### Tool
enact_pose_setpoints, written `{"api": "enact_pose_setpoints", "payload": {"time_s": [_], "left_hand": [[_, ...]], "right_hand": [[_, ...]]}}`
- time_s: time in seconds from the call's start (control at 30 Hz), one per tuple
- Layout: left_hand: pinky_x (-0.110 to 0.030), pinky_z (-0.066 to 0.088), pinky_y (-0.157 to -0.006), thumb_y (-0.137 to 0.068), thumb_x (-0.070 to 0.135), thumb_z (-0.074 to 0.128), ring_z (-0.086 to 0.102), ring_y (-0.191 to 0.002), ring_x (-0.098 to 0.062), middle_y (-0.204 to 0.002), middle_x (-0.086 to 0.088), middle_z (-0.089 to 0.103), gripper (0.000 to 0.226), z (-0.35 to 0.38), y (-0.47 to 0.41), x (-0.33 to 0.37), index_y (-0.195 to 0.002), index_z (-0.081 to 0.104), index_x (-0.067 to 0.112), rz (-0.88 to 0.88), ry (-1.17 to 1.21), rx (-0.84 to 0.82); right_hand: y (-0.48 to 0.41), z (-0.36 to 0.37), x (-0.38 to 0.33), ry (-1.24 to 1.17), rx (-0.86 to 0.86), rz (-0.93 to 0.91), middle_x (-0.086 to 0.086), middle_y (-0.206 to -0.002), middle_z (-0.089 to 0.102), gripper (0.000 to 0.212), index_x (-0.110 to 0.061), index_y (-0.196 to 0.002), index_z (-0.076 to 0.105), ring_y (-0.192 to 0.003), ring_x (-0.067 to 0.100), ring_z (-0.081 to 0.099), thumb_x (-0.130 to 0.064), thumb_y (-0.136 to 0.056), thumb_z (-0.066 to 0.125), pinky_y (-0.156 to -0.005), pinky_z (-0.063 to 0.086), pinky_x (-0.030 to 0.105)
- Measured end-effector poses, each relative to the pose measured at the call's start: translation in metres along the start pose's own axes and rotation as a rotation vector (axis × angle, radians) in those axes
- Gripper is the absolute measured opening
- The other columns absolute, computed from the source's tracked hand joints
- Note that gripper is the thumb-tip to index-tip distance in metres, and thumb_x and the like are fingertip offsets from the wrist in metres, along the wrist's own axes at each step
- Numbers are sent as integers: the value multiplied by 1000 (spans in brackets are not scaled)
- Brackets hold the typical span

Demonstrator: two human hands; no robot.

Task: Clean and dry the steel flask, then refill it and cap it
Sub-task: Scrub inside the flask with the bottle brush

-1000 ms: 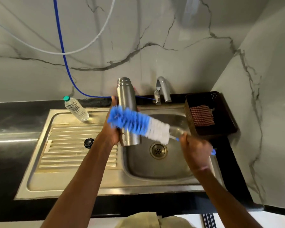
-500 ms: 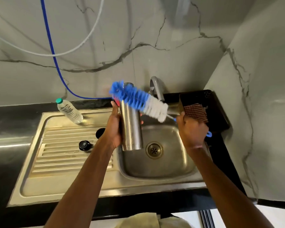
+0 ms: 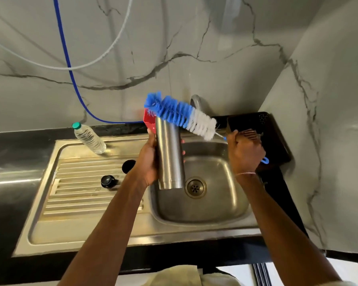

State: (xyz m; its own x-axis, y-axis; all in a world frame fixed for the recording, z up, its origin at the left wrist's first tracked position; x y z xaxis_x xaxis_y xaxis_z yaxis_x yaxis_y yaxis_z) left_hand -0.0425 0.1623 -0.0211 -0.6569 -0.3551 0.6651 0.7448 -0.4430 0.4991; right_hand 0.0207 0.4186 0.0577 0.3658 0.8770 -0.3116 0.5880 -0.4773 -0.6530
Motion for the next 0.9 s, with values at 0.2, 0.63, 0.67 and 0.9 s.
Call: {"api": "enact_pose_setpoints", "payload": {"time_s": [0.2, 0.63, 0.67, 0.9], "left_hand": [[-30, 62, -66, -100, 49, 52, 73, -69, -19, -80, -8, 74, 50, -19, 2, 24, -79, 79, 12, 99, -22, 119], [-55, 54, -96, -89, 81, 45, 69, -95, -40, -116, -20, 70, 91, 11, 6, 14, -136, 62, 5, 11, -46, 16], [-55, 52, -97, -88, 82, 47, 69, -95, -39, -116, -20, 69, 91, 8, 6, 17, -136, 62, 5, 32, -75, 19], [-38, 62, -70, -86, 82, 47, 72, -76, -25, -88, -12, 71, 78, -17, 10, 46, -113, 67, 12, 94, -53, 117]], "right_hand": [[83, -31, 7, -235, -118, -105, -5, -36, 37, 64, -13, -41, 50, -29, 15, 27, -30, -103, 45, -42, 19, 17], [-7, -5, -6, -64, -10, -1, 10, -42, 52, 47, -6, -47, 60, -35, 24, 46, -22, -91, 60, -48, 25, 20], [3, -11, -7, -88, -16, -33, 9, -40, 49, 48, -7, -46, 58, -34, 20, 38, -22, -91, 60, -49, 22, 18], [92, -35, 20, -310, -215, -139, -2, -36, 39, 53, -15, -42, 50, -31, 13, 30, -18, -95, 49, -44, 19, 15]]}}
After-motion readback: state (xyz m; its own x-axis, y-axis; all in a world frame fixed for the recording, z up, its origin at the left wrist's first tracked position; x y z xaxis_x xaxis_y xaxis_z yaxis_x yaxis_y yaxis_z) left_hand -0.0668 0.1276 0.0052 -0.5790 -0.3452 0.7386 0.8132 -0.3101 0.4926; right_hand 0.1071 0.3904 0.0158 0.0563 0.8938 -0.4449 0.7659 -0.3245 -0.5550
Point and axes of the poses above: each hand's wrist, its own y-axis away from the middle knuckle, its own z-axis out of the palm, x = y × z, the point moved 9 cm from there along -y, towards the middle knuckle
